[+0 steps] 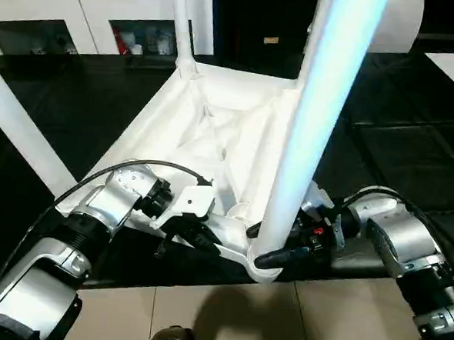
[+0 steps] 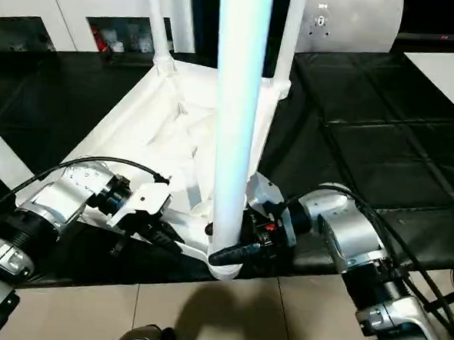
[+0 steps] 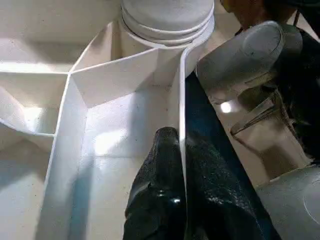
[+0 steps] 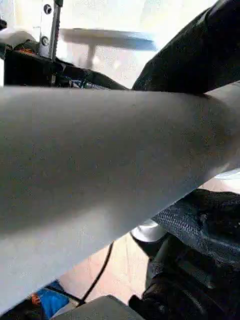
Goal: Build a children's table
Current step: Rotate leg to tighten
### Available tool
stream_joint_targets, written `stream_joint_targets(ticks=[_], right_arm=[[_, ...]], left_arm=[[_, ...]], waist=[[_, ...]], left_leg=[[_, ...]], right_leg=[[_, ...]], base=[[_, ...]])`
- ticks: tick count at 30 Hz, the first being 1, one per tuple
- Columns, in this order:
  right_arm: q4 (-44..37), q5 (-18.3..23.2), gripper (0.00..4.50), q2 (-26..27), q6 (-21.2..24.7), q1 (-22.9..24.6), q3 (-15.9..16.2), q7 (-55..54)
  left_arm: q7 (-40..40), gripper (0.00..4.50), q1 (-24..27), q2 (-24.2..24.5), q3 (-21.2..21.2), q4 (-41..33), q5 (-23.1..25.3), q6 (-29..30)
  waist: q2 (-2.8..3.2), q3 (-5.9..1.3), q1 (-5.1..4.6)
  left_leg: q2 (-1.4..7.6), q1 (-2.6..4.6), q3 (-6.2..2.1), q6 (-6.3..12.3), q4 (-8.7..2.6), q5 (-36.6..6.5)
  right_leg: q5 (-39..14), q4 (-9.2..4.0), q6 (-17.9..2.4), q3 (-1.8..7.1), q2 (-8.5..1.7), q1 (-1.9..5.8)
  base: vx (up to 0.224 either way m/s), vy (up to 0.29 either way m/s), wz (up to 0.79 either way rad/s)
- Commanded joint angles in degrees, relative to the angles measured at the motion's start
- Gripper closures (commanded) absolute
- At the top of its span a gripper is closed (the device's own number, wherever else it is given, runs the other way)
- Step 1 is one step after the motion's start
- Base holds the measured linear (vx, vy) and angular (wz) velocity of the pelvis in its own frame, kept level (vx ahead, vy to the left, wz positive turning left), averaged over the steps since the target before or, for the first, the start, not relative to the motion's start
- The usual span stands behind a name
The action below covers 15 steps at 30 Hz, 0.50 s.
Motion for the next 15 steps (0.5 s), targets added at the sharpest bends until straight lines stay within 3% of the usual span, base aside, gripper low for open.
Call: stream_joint_targets(ticks=[1, 4, 5, 6, 7, 8, 11, 12, 15], right_arm=[[-0.62, 1.74, 2.34, 1.17, 3.37, 0.14, 0.29, 1.36], [-1.45, 2.26, 2.35, 1.52, 4.99, 0.58, -0.35, -0.14], [-4.42, 2.14, 2.35, 2.46, 5.59, 3.27, -2.18, -7.36], [-4.42, 2.14, 2.35, 2.46, 5.59, 3.27, -2.18, -7.36], [-5.60, 1.66, 2.35, 3.25, 5.42, 4.54, -3.16, -11.43], [-6.61, 0.17, 2.37, 4.63, 5.10, 5.92, -4.37, -16.98], [-7.34, -2.56, 2.39, 7.08, 5.64, 7.39, -6.19, -25.31], [-7.92, -3.21, 2.41, 8.52, 6.89, 8.06, -7.20, -28.79], [-10.28, -5.76, 2.44, 13.89, 10.29, 10.12, -9.59, -39.92]], left_arm=[[-1.77, 4.50, -0.44, -0.57, 0.05, -0.40, 0.12, 0.39], [-1.07, 4.50, -0.09, -0.59, 0.83, -0.68, -0.32, 1.17], [3.18, 4.50, 1.13, -0.40, 3.16, -2.55, -1.72, 4.66], [3.18, 4.50, 1.13, -0.40, 3.16, -2.55, -1.72, 4.66], [5.43, 4.50, 1.69, -0.25, 4.12, -3.47, -2.06, 6.25], [8.38, 4.50, 2.39, -0.15, 5.12, -4.70, -1.96, 8.40], [12.57, 4.50, 3.28, -0.68, 6.65, -6.59, -1.90, 11.84], [14.60, 4.50, 3.66, -1.63, 7.56, -7.90, -2.33, 13.76], [20.91, 4.50, 4.70, -5.34, 8.66, -11.38, -1.95, 18.04]], waist=[[-0.68, -4.28, -0.40], [-0.72, -4.23, -0.47], [-0.70, -4.17, -0.45], [-0.51, -3.98, -0.22], [-0.68, -3.91, -0.56], [-0.42, -4.00, -0.49], [-0.56, -3.70, -1.48], [-0.32, -3.62, -2.06], [-0.65, -3.54, -3.26]], left_leg=[[3.15, 2.08, -1.23, 4.02, -4.07, -11.34], [3.16, 2.08, -1.24, 3.63, -4.23, -12.07], [3.21, 2.17, -1.27, 3.27, -4.29, -12.70], [3.41, 2.33, -1.26, 2.50, -4.60, -13.19], [3.25, 2.04, -1.30, 2.30, -4.63, -13.81], [3.37, 2.21, -1.39, 1.19, -4.91, -14.68], [2.99, 1.96, -1.57, -0.60, -5.26, -16.77], [2.90, 1.90, -1.67, -1.24, -5.37, -17.69], [2.72, 1.87, -1.64, -1.44, -5.38, -17.72]], right_leg=[[-4.92, -3.38, -15.96, 1.53, -2.34, 2.05], [-6.19, -3.49, -15.79, 1.56, -2.34, 2.10], [-7.16, -3.60, -15.63, 1.59, -2.38, 2.00], [-7.65, -3.71, -15.07, 1.72, -2.29, 1.79], [-8.51, -3.69, -14.91, 1.69, -2.32, 1.96], [-9.98, -3.87, -13.97, 1.75, -2.45, 1.96], [-13.67, -4.12, -12.70, 1.75, -2.29, 1.78], [-14.93, -4.17, -12.29, 1.74, -2.27, 1.80], [-14.83, -4.54, -11.68, 1.86, -2.17, 1.60]], base=[[0.000, 0.000, 0.00], [0.000, 0.000, 0.00], [0.000, 0.000, 0.00], [0.000, 0.000, 0.00], [0.000, 0.000, 0.00], [0.000, 0.000, 0.00], [0.000, 0.000, 0.00], [0.000, 0.000, 0.00], [0.000, 0.000, 0.00]])
